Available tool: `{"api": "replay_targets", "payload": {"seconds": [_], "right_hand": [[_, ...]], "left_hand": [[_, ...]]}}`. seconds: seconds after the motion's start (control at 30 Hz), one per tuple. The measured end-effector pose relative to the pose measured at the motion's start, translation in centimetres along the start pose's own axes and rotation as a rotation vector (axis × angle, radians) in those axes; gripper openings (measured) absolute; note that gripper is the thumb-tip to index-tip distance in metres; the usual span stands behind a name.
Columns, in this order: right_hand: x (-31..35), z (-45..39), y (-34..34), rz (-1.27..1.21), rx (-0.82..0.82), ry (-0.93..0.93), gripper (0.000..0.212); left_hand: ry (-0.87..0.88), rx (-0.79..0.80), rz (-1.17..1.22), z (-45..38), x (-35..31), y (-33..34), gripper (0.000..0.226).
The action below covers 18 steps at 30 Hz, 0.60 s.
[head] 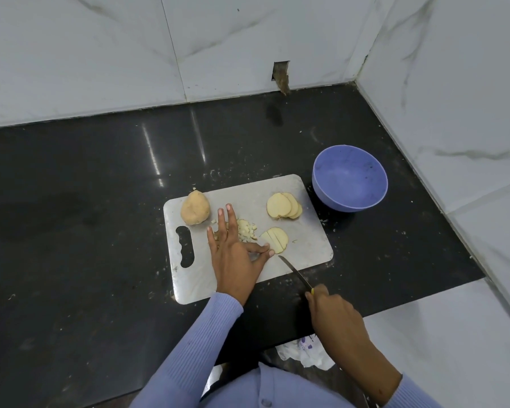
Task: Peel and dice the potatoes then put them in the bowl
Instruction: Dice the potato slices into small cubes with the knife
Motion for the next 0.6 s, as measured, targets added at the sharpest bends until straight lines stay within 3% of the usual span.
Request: {"api": "replay_targets", "payload": {"seconds": [0.1,0.2,0.33,0.43,0.6], "right_hand": [[-0.5,0.4,-0.6,-0.023,0.024,-0.036,0.027],[-1.9,0.5,-1.6,-0.127,-0.006,-0.041,0.032],[-3.5,0.0,-2.7,-0.237,-0.068,0.001,0.035],[-3.8,-0.4,-3.1,-0.287,-0.05,0.037,0.034],[-3.7,-0.6,-3.1,-0.306,-0.053,0.057,0.034]], "left_hand": [[0.088,0.033,-0.004,-0.3,0.3,-0.5,0.012],[0.329,0.142,0.014,-1.7,0.5,-1.7,0.018],[0.585,0.465,-0.118,-4.9,-0.2,-3.3,0.051],[0.677,0.675,-0.353,-7.2,-1.3,-4.0,0.052],[0.729,0.696,-0.428,-8.7,-2.3,-4.2,0.04]]}}
Point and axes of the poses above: each hand's wrist, its own z-axis away from the middle knuckle, its own y-axis out of the palm, x = y × z, the point moved 1 cm from there along -z, towards the middle knuckle, and after that the axes turned 15 degrees about x, right-handed, at the moved point
